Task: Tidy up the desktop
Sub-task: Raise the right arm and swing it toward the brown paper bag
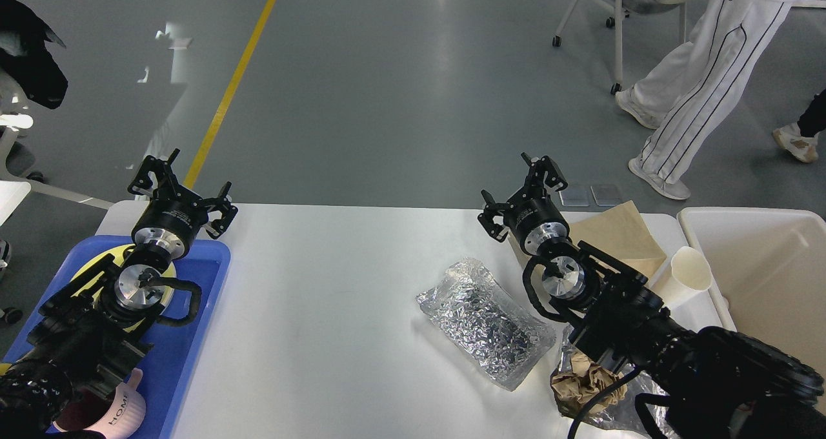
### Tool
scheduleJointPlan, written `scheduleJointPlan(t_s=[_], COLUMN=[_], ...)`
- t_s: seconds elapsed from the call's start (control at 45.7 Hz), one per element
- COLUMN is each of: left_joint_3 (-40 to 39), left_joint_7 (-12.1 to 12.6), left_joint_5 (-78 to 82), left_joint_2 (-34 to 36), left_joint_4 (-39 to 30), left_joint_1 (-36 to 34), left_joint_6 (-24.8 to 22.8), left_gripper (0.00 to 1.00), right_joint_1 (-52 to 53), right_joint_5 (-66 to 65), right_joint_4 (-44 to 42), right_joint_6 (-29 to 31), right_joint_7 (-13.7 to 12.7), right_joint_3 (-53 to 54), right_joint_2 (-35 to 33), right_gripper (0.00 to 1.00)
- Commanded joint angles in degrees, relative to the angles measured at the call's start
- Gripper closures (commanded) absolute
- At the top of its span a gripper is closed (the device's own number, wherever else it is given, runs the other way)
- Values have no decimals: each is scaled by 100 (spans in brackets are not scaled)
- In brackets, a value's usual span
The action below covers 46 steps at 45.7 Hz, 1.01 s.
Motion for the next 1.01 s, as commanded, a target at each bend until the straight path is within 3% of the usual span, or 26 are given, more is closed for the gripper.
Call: scheduleJointPlan(t_s=[0.0, 0.197, 0.459, 0.787, 0.919, 0.984], left_joint_3=[-2, -2, -2, 7, -2, 7], left_joint_7=[5, 5, 5, -4, -4, -4], left_joint_5=[-2, -2, -2, -2, -2, -2], left_joint_2=[1, 1, 1, 1, 1, 1], left_joint_4=[0, 0, 0, 0, 0, -9], left_joint_1=[1, 1, 1, 9, 1, 1], left_joint_6=[0, 0, 0, 0, 0, 0], left_gripper=[2, 2, 2, 2, 2, 2], right_joint_1=[447, 1053, 2221, 3505, 3988, 4190], right_joint_5=[-9, -17, -17, 0, 9, 9], right_joint_4=[-52, -70, -105, 62, 571, 1246], right_joint_6=[-2, -2, 33, 95, 95, 95], right_joint_7=[1, 1, 1, 1, 1, 1], right_joint_3=[-280, -1070, -3135, -7081, -7724, -7795], right_joint_2=[-66, -487, -936, -989, -1076, -1295], right_gripper=[0, 0, 0, 0, 0, 0])
